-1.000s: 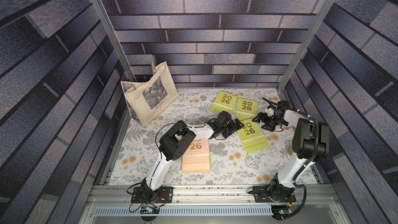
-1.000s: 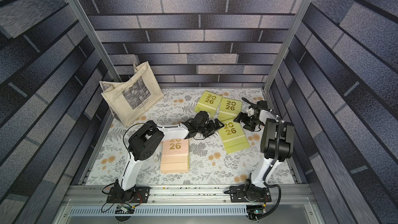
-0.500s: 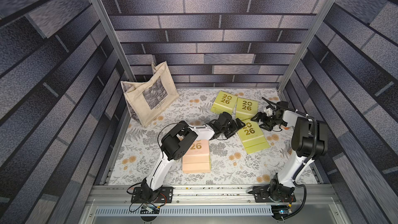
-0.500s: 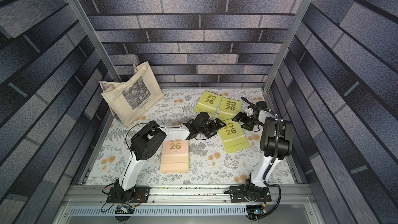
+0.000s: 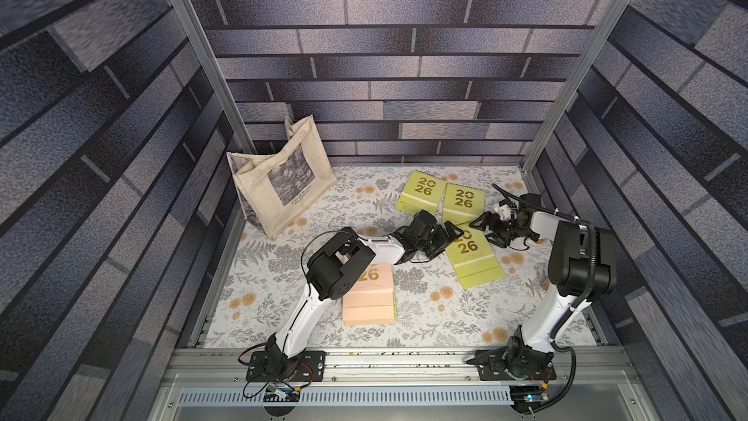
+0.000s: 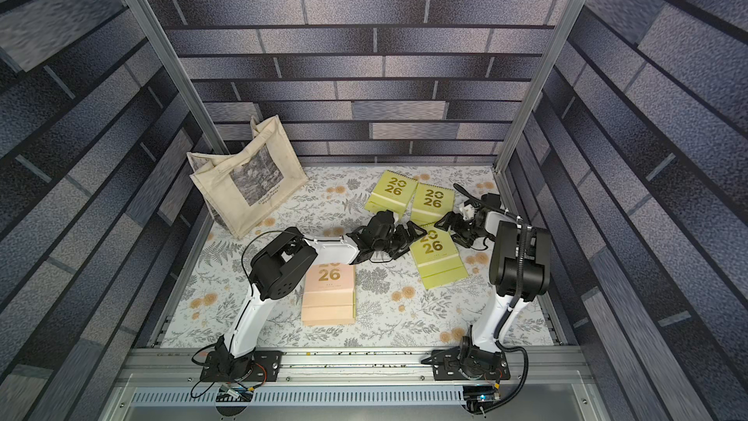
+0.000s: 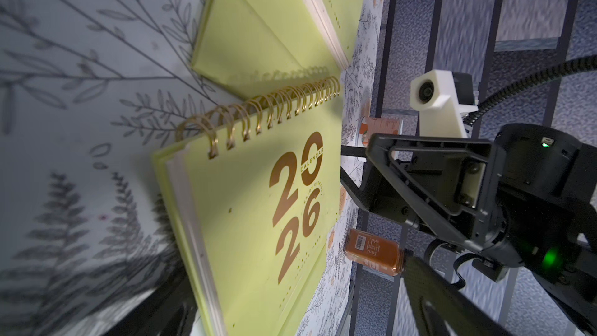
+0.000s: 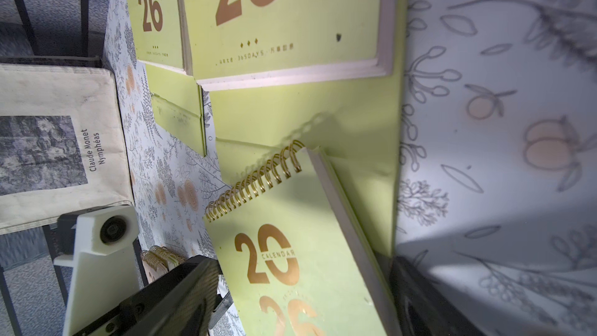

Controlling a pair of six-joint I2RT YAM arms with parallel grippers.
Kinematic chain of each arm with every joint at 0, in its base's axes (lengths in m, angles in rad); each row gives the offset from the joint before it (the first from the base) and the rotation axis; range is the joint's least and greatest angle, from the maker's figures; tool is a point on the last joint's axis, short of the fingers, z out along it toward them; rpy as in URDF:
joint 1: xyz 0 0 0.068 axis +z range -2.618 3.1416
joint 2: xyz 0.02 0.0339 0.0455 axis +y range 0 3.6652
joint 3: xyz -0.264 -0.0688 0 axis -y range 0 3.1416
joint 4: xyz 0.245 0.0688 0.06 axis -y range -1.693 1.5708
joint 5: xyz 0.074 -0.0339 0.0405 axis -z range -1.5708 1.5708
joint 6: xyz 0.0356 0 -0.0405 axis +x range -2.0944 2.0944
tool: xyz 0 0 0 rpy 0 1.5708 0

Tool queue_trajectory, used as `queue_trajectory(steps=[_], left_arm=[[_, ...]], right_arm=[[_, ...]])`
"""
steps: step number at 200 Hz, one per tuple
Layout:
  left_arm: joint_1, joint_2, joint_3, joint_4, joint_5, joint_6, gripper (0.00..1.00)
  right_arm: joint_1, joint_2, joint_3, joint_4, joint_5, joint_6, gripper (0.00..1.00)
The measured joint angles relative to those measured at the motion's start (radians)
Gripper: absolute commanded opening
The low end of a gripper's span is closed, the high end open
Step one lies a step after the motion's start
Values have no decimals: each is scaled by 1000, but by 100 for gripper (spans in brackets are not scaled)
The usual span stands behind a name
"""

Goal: Stack the calendars
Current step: Pick up the calendar at the center of the board.

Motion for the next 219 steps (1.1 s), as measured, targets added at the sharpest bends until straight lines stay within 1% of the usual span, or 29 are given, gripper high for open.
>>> queue_trajectory(steps=[39, 48, 66, 82, 88, 123, 137, 152, 168, 203, 219], left_arm=[[0, 3, 0, 15, 5, -14, 100], [0, 3, 0, 15, 8, -14, 97], [0, 3, -3, 19, 12, -20, 84], [0, 3, -7, 21, 18, -18, 64], [0, 3, -9, 23, 18, -19, 58], [0, 3, -34, 39, 16, -27, 48], [0, 3, -38, 39, 16, -29, 40], [1, 3, -38, 44, 19, -33, 24], [2, 3, -38, 50, 24, -27, 0], [16, 3, -28, 59, 48, -3, 0], [29, 0, -29, 57, 73, 15, 0]], right_arm=[[13, -24, -39, 16, -5, 6, 86], [16, -29, -45, 18, -6, 6, 86], [19, -32, -50, 22, -8, 13, 86], [21, -33, -53, 24, -13, 17, 86], [21, -34, -54, 24, -16, 18, 86], [23, -34, -56, 23, -25, 24, 86], [23, -34, -58, 23, -26, 25, 86], [24, -35, -60, 23, -27, 25, 86], [24, -39, -62, 22, -26, 25, 86], [24, -58, -69, 6, -10, 25, 85], [24, -92, -73, -17, -1, 25, 85]])
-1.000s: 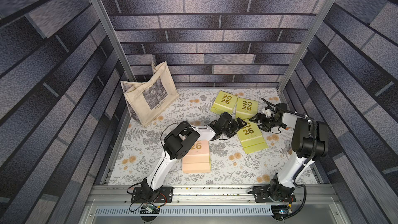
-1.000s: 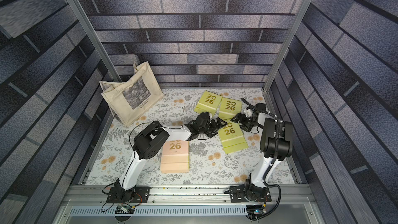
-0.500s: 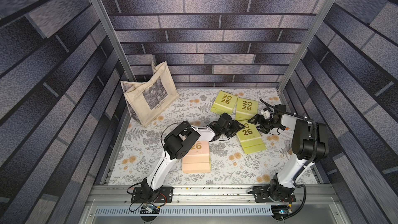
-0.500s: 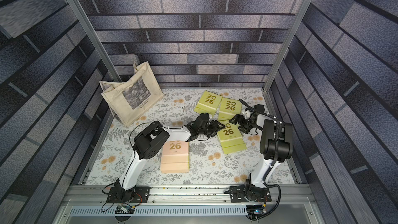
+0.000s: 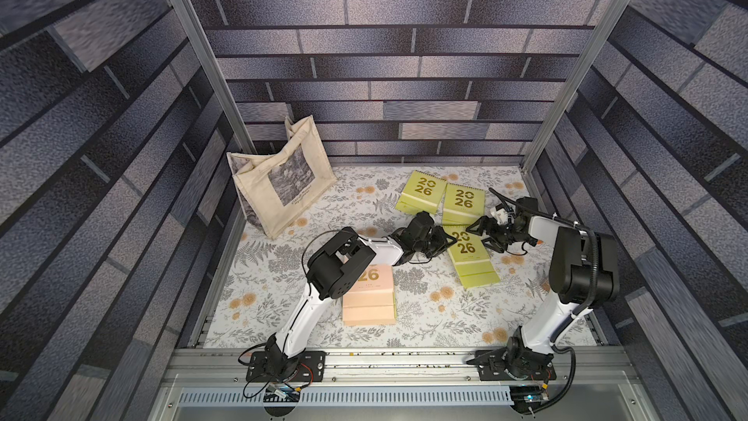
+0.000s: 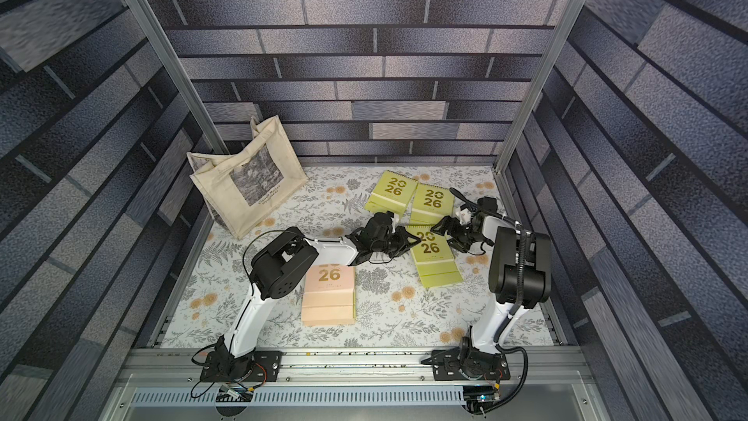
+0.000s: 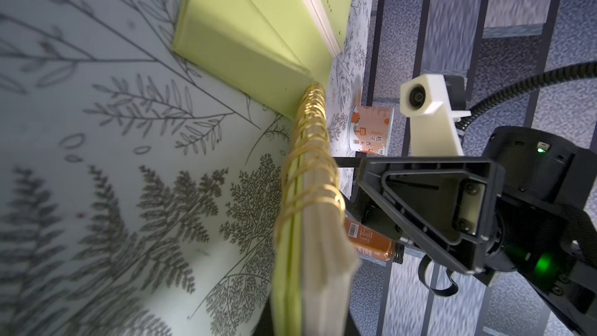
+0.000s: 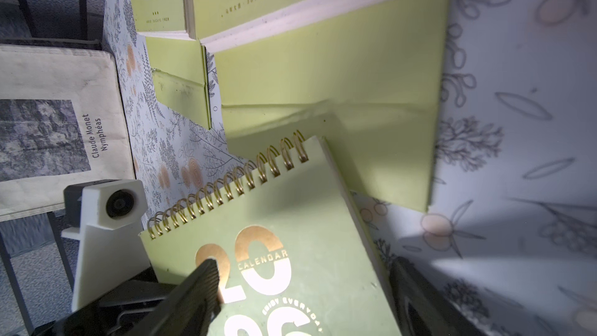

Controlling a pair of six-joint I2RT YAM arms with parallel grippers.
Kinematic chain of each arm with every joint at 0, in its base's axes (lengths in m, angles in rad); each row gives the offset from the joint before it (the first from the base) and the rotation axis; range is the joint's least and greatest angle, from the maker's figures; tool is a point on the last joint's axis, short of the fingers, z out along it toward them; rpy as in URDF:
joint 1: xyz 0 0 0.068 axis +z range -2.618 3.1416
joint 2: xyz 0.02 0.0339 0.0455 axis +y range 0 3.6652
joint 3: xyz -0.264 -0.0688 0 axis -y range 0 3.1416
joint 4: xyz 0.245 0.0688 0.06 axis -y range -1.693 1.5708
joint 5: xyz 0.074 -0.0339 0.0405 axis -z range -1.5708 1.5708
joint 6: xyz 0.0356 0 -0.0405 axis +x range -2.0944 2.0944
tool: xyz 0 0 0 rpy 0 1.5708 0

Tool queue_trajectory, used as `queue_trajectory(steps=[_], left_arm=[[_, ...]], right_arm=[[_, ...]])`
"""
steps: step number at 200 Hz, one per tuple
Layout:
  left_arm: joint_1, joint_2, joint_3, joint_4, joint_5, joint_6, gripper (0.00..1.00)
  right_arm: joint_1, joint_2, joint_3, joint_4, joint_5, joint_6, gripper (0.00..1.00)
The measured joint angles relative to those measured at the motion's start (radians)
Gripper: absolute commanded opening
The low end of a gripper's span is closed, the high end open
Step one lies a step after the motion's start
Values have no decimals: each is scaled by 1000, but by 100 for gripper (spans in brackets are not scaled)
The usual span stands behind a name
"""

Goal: Stack the calendars
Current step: Pick up the calendar at the center of the board.

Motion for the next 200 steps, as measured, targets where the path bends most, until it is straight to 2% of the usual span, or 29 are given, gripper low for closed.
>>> queue_trajectory(steps=[34, 72, 103, 129, 164, 200], left_arm=[[95, -68, -7, -99, 95, 80, 0], [296, -236, 35, -212, 334, 163, 0], [460, -468, 105, -486, 505, 397, 0], [521, -657, 124, -708, 626, 624, 0], [597, -855, -10, -834, 770, 778, 0], [751, -925, -168, -835, 835, 783, 0]], right_arm=[[5, -145, 16, -55, -1, 4, 85], [5, -290, 150, -89, -42, 22, 85], [15, -320, 243, -85, -113, 47, 84], [58, -322, 256, -64, -145, 82, 84], [181, -332, 255, 68, -201, 177, 83], [298, -401, 247, 207, -243, 234, 83]])
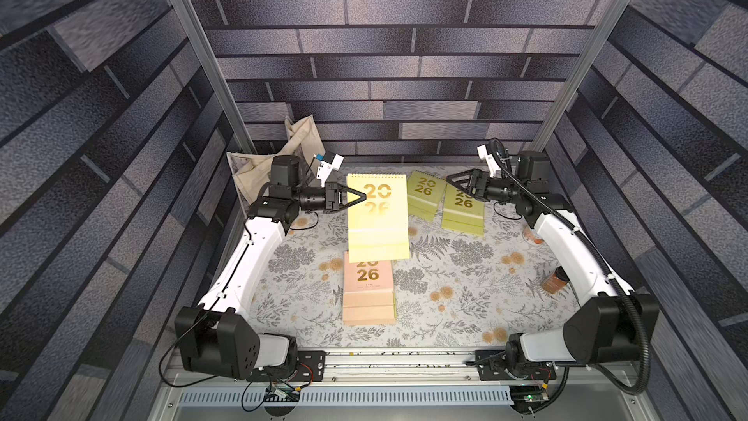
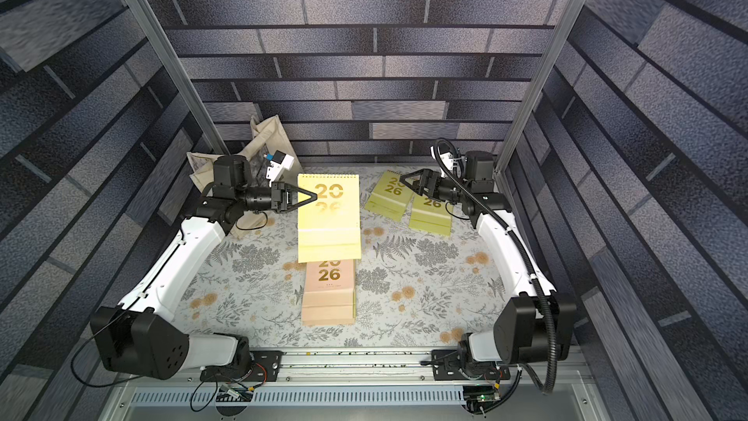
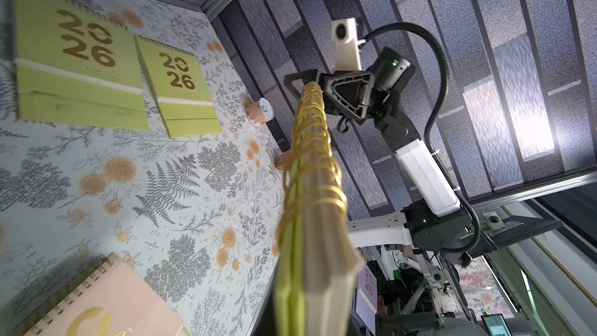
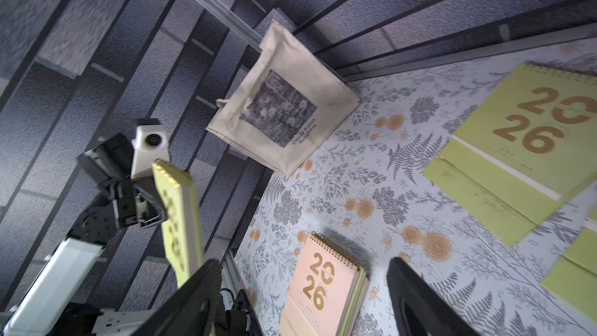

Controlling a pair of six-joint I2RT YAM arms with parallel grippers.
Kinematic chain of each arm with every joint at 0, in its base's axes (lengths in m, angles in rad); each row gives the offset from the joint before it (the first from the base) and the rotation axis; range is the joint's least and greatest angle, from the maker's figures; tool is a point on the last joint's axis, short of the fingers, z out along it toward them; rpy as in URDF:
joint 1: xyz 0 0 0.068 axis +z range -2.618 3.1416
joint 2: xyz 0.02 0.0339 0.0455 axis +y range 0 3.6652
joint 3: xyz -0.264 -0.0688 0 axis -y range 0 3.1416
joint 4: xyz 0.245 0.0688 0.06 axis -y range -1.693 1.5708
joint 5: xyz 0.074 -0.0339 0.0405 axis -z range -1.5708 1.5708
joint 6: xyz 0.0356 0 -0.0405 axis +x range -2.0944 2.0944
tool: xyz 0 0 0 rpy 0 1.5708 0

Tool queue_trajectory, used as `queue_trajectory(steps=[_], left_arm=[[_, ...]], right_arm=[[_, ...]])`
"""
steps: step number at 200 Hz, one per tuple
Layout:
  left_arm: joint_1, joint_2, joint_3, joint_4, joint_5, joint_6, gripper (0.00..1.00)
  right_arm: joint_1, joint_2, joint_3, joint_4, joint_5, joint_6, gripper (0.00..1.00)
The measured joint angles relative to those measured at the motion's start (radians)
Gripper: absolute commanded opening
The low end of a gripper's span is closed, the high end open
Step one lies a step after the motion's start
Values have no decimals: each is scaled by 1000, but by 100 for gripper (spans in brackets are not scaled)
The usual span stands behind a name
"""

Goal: Stack the calendars
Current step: Pick up the calendar at the center of the board.

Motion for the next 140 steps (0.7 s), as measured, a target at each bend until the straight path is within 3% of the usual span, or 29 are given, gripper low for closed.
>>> queue_trajectory(steps=[40, 140], left_arm=[[53, -29, -31, 11, 36, -2, 0], [61, -58, -38, 26, 119, 28, 0]], right_arm=[[112, -57, -50, 175, -56, 39, 83], [305, 68, -112, 368, -97, 74, 83]])
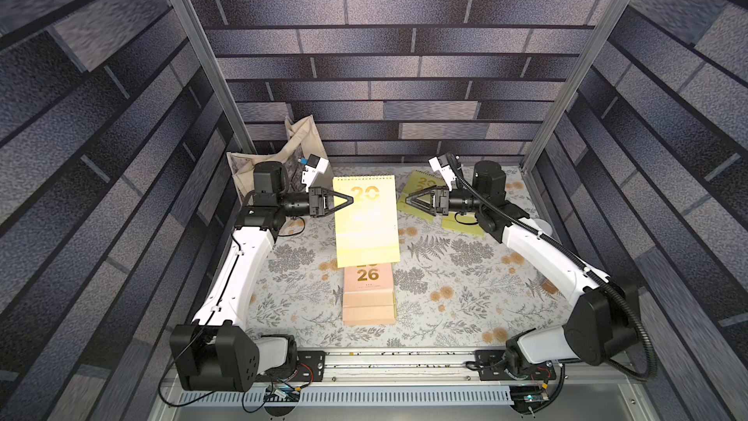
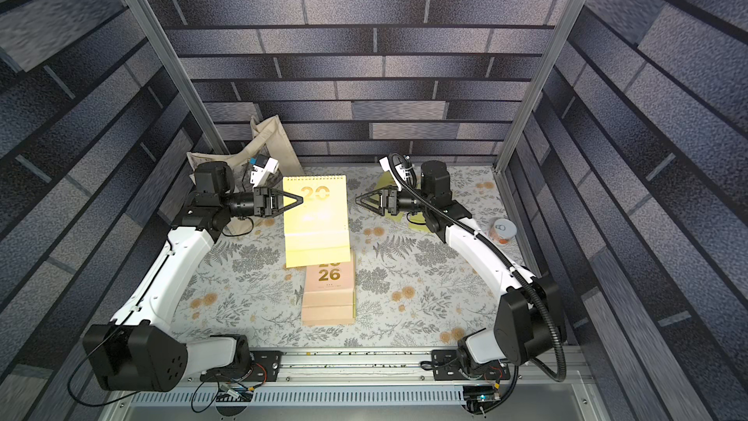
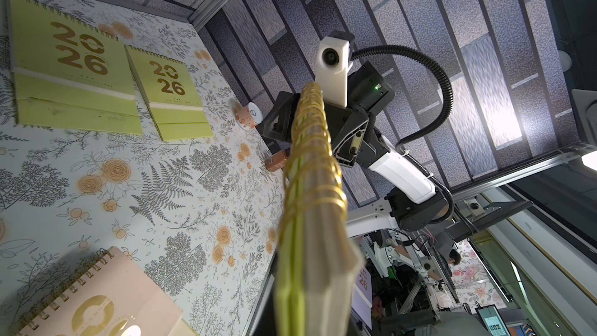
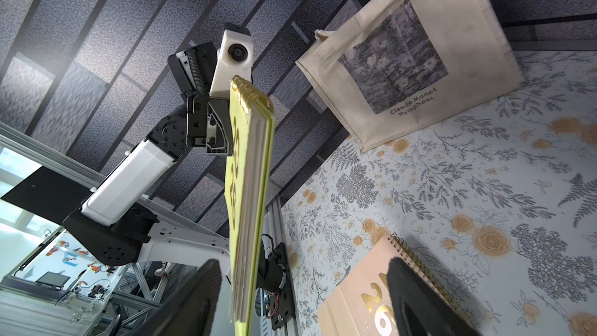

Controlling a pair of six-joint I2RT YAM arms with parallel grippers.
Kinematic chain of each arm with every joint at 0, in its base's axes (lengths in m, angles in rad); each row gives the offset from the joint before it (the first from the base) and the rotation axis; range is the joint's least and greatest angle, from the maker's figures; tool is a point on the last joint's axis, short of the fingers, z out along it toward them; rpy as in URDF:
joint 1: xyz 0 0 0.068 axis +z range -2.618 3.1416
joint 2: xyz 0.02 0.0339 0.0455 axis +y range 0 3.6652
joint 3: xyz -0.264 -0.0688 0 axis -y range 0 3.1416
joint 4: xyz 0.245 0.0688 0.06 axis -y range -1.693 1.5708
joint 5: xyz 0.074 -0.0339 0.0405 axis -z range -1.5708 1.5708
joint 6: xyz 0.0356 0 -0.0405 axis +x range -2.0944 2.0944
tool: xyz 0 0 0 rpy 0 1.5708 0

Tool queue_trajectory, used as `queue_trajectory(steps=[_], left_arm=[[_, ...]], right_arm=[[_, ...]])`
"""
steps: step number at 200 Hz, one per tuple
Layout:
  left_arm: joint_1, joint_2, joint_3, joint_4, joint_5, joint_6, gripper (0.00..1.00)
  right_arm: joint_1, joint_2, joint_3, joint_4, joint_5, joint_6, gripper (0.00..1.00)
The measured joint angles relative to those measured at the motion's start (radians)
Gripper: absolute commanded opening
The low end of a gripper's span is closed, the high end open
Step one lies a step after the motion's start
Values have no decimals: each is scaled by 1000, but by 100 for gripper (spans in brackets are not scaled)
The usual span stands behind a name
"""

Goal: Stack the calendars
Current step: Pick up the calendar at the center of the board, then place the calendar at the calendar.

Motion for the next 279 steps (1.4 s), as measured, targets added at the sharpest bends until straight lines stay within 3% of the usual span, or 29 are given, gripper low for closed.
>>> queue_trajectory(steps=[174, 191, 229, 279], left_arm=[[-10, 72, -17, 74, 1, 4, 0], [-13, 77, -17, 84, -1, 3, 0], [-14, 78, -17, 106, -2, 3, 0], [-14, 81, -17, 132, 6, -3, 0]], right_arm=[[113, 145, 68, 146, -49, 68, 82], [113, 154, 69, 176, -56, 87, 73], [115, 190, 70, 238, -71, 133, 37], [119, 201, 70, 266, -79, 177, 17]])
